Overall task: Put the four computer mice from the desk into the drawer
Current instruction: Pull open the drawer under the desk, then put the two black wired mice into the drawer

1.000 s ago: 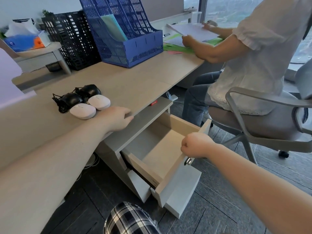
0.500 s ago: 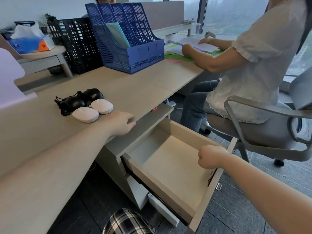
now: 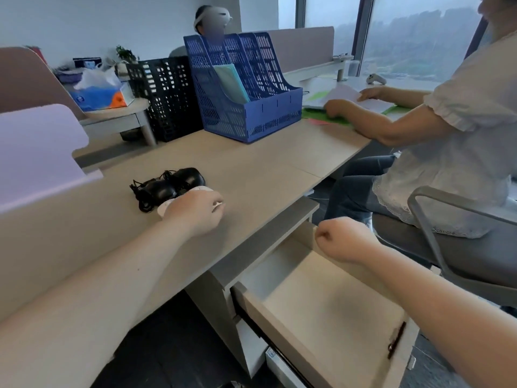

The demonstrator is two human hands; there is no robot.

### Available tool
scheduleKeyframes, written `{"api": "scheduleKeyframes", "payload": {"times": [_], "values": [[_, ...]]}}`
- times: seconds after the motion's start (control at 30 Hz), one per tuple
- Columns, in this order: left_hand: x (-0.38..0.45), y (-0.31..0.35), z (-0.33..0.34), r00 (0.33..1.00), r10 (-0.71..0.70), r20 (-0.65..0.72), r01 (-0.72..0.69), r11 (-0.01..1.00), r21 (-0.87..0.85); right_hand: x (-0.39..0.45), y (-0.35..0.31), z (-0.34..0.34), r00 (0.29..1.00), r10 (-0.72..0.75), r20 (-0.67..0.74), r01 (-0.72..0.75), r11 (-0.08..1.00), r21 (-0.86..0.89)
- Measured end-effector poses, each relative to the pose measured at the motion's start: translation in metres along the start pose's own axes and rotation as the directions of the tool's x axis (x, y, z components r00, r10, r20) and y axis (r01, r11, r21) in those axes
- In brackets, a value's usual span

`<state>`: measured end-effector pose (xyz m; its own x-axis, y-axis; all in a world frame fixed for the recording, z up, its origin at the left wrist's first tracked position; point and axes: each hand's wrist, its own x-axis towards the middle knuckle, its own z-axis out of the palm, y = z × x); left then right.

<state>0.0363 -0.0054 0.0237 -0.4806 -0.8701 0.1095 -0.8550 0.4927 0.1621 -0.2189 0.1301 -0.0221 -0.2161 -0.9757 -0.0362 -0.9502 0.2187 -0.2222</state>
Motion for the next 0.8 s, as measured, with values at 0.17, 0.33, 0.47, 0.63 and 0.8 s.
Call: {"api": "scheduleKeyframes", "payload": {"times": [0.17, 0.33, 0.47, 0.63, 0.8], "values": [[0.012, -0.050, -0.021, 0.954, -0.228, -0.196, 0.235, 0.972, 0.009, 0.053, -0.087, -0.035, 0.983, -0.114, -0.141, 0.134, 0.980, 0.147], [0.021, -0.093, -0.030, 0.863, -0.456, -0.217, 0.464, 0.886, -0.017, 0.117, -0.153, -0.034, 0.967, -0.184, -0.174, 0.218, 0.955, 0.202], [0.038, -0.125, -0.022, 0.815, -0.572, -0.093, 0.569, 0.820, -0.059, 0.168, -0.190, -0.023, 0.966, -0.195, -0.167, 0.231, 0.945, 0.233], [0.063, -0.133, -0.008, 0.806, -0.590, 0.040, 0.588, 0.791, -0.167, 0.214, -0.224, -0.008, 0.963, -0.239, -0.126, 0.263, 0.934, 0.241], [0.086, -0.128, -0.001, 0.801, -0.576, 0.162, 0.597, 0.787, -0.155, 0.240, -0.249, 0.005, 0.960, -0.280, 0.020, 0.269, 0.940, 0.211]]}}
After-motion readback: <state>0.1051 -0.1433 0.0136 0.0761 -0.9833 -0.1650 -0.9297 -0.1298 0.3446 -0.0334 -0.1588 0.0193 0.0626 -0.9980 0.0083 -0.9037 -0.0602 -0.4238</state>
